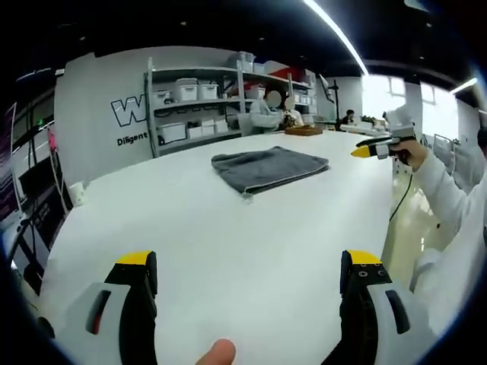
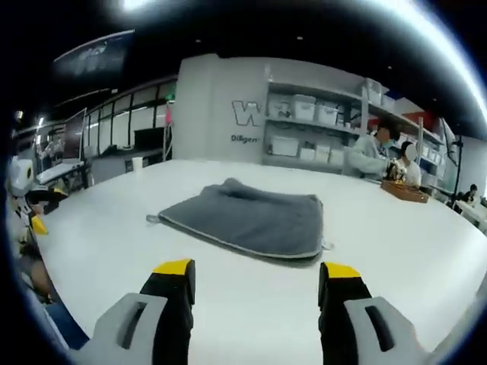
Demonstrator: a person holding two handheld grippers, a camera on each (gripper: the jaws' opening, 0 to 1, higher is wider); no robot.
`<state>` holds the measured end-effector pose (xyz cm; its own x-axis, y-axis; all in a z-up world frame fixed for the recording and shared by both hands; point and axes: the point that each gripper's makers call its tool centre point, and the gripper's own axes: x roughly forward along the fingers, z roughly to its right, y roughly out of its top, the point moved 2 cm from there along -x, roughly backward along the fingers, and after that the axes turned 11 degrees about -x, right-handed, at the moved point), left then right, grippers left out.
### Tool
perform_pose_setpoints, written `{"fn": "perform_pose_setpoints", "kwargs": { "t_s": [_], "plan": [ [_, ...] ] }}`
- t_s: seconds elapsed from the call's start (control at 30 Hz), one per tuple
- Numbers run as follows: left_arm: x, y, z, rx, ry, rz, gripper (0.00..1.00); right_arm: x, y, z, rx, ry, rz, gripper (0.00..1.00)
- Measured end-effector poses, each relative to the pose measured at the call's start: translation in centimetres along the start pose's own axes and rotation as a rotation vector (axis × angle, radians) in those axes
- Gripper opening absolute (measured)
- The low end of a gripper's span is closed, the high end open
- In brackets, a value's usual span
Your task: Open the folded towel by lifting each exposed corner and separating the folded layers until the towel lies flat within the target outline without major curled edges
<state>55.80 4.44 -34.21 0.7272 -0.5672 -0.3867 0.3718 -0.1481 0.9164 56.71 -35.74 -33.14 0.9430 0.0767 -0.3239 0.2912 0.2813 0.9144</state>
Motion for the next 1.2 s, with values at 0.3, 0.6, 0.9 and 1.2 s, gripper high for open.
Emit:
{"fn": "perform_pose_setpoints", "kwargs": {
  "t_s": [0.3,0.6,0.9,1.2],
  "plan": [
    [0.1,0.4,1.9,0.029,-0.013,-0.005,1.0,-0.2,0.8,-3.2,0.013,0.094,0.004,0.92],
    [0.9,1.0,3.0,0.038,-0.014,-0.019,1.0,-0.4,2.2,-4.3,-0.018,0.151,0.032,0.99],
    [2.9,0.9,4.8,0.072,-0.045,-0.06,1.0,-2.7,4.5,-3.4,-0.066,0.1,0.113,0.99],
    [6.3,2.4,7.7,0.129,-0.108,-0.057,1.0,-4.0,4.4,-1.9,-0.075,0.062,0.112,0.99]
  ]
}}
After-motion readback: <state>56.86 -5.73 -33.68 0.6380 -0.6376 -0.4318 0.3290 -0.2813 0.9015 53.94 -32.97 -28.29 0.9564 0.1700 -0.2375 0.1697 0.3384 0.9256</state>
